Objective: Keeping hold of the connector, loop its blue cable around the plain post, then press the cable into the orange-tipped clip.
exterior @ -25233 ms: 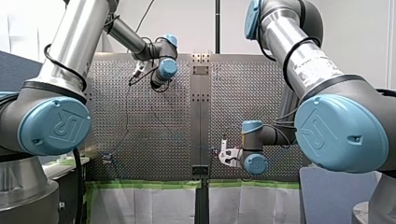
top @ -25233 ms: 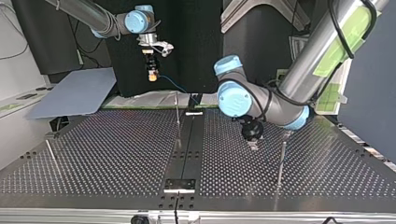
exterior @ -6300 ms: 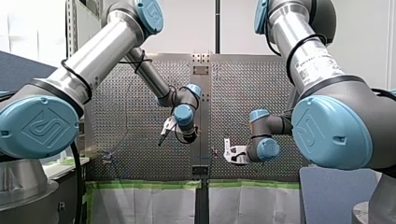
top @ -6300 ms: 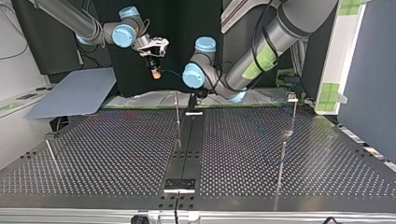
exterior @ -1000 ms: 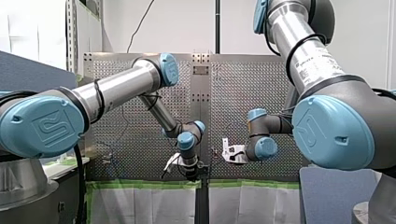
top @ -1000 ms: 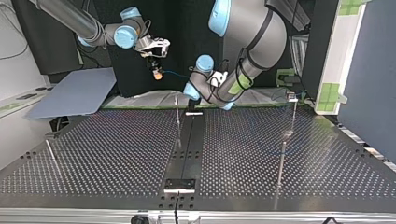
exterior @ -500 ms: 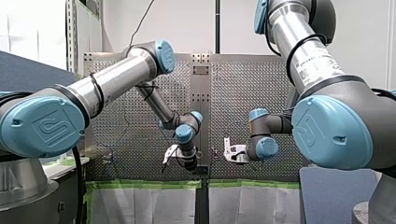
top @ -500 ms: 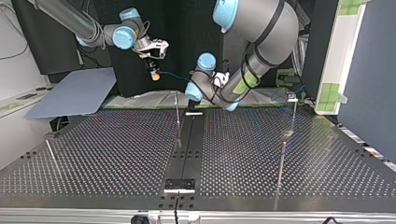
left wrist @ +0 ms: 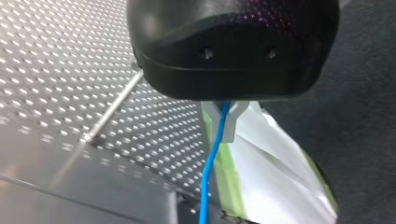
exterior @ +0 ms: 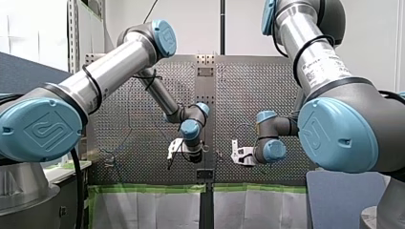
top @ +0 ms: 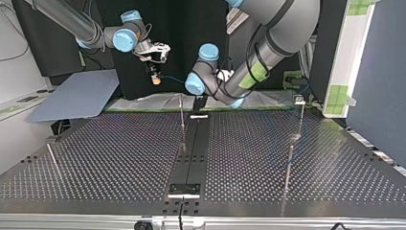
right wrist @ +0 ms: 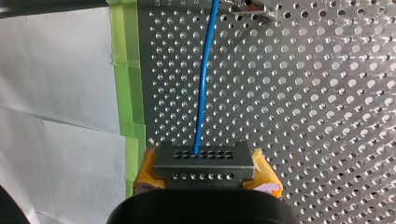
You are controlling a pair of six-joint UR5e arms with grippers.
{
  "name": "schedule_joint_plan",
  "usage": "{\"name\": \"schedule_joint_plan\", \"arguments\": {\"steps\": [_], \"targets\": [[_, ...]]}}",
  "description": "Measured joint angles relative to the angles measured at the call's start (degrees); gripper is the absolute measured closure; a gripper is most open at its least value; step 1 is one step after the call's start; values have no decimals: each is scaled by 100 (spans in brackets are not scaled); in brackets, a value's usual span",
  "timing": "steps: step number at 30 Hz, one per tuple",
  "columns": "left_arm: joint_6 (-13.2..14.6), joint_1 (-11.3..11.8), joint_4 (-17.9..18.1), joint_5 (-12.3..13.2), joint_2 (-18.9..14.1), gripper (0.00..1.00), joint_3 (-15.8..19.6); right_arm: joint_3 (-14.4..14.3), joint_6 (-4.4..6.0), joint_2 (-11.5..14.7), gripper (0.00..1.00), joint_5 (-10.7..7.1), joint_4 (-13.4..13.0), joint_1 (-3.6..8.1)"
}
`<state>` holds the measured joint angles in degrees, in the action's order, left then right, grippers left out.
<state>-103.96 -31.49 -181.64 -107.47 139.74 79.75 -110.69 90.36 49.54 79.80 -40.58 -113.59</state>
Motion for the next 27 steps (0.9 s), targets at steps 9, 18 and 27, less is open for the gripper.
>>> {"name": "schedule_joint_plan", "arguments": {"steps": [9,18,27], "targets": [[-156,-199,492,-242,-195,100,493,32,45,0,100,11,-43,81],[-272,-630,1001,-604,-198,100,1001,120,62,-1,100,18,19,182],[-283,-1071,1554,-1035,-195,100,1554,166,68,-2,100,60,60,265]]}}
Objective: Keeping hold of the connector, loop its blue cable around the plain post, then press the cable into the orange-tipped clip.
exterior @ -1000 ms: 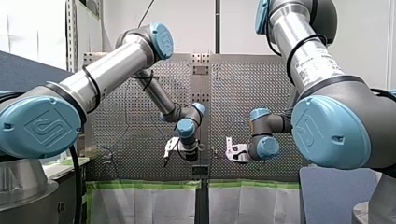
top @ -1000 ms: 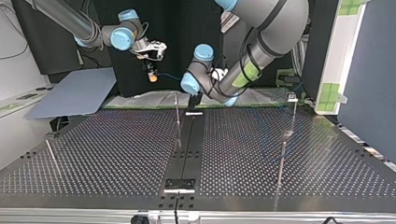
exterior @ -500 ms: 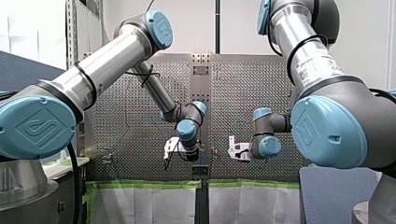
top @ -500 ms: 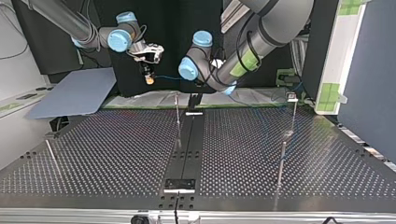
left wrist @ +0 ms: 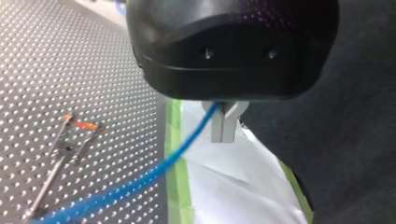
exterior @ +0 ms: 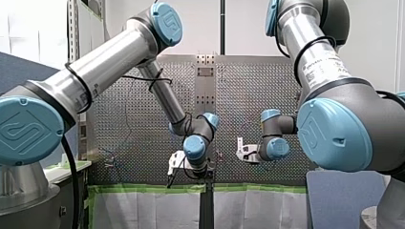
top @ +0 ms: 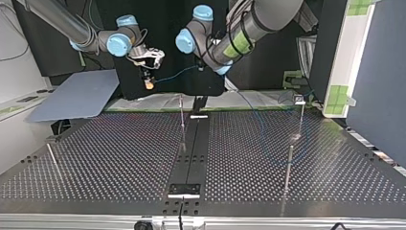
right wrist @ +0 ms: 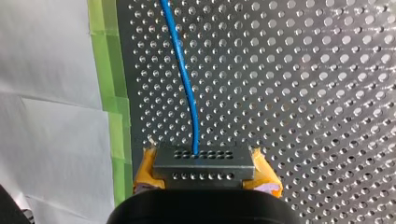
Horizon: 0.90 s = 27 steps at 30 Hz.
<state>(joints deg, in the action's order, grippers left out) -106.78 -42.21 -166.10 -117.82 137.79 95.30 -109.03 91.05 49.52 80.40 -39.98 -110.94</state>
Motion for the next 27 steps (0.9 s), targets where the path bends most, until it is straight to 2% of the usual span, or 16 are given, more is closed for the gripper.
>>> {"name": "schedule_joint_plan", "arguments": {"steps": [4,9,19,27], "targets": [[-22,-31,239,-13,1,100,177,13,0,-1,100,-3,-18,31],[-172,13,565,83,3,100,228,15,-27,-4,100,-8,-16,44],[-325,165,1209,293,4,100,211,16,-82,-5,100,-6,-11,47],[-376,243,1645,399,4,100,51,16,-94,-4,100,94,-22,76]]}}
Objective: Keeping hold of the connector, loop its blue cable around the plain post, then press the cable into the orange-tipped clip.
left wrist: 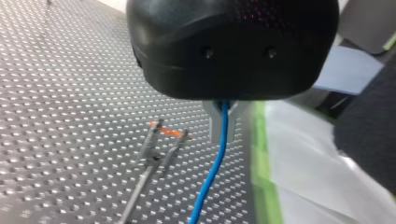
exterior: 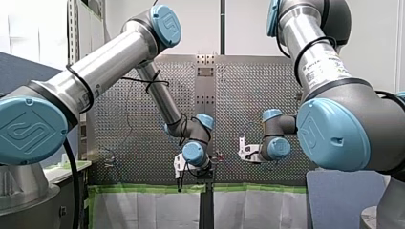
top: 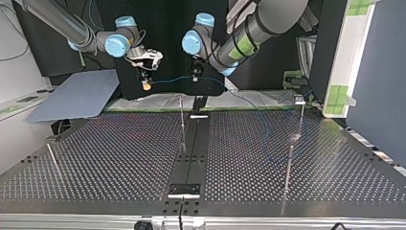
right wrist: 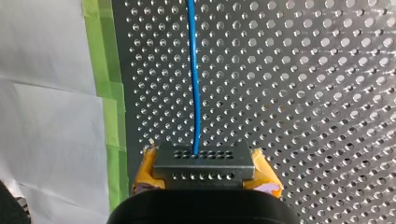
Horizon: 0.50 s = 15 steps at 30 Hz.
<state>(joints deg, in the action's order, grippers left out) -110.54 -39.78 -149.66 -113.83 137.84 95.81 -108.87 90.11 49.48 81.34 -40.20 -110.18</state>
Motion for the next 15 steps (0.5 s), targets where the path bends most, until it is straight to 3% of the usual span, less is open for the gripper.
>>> {"name": "schedule_joint_plan", "arguments": {"steps": [7,11,15], "targets": [[-18,97,333,48,0,100,-131,5,-14,-37,100,-11,-206,10],[6,129,560,55,0,100,-145,43,-74,-192,100,-118,-315,13],[35,146,790,62,9,100,-145,91,-64,-260,100,-171,-378,23]]}}
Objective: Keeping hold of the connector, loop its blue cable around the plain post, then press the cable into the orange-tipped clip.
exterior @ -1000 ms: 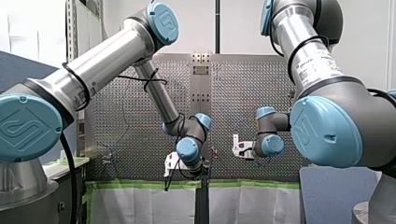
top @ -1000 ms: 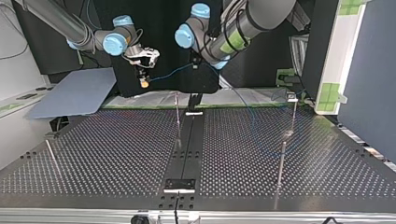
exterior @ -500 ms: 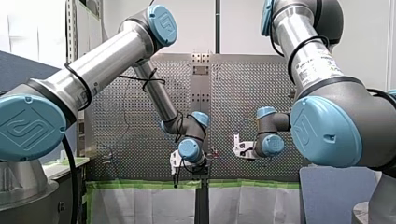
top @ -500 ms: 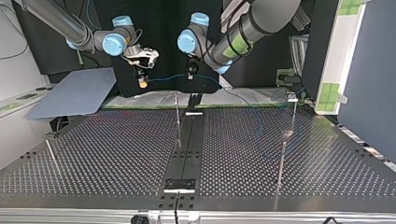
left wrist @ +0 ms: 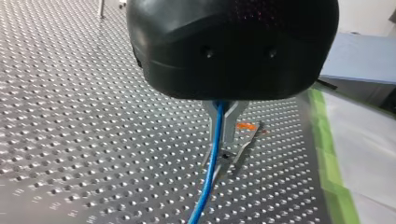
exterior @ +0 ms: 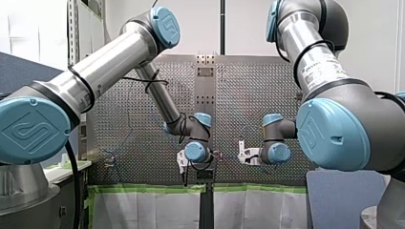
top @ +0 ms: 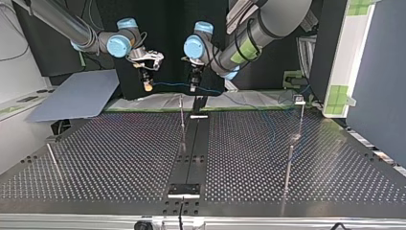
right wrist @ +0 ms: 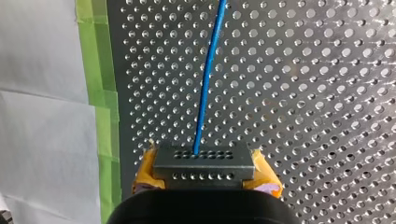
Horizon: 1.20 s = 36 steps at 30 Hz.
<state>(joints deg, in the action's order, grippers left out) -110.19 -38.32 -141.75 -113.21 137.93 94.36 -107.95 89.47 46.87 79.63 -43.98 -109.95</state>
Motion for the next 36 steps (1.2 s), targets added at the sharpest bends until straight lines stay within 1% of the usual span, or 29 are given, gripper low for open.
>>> {"name": "schedule_joint_plan", "arguments": {"steps": [4,9,14,19,23,27,32,36], "targets": [[-32,17,237,37,121,100,-73,64,41,-15,100,-13,7,20],[-52,26,561,78,295,100,-156,145,44,-18,100,-3,108,73],[-62,42,843,67,323,100,-234,225,62,-20,100,1,183,138],[-47,44,1115,24,345,100,-250,291,51,-21,100,12,295,182],[57,14,1342,-7,355,100,-251,302,51,-22,100,17,310,208],[93,9,1573,-34,394,100,-259,303,53,-22,100,17,310,229],[90,30,1818,-21,589,100,-325,304,45,-24,100,18,306,252],[78,40,1872,-26,757,100,-355,305,39,-29,100,18,302,257]]}}
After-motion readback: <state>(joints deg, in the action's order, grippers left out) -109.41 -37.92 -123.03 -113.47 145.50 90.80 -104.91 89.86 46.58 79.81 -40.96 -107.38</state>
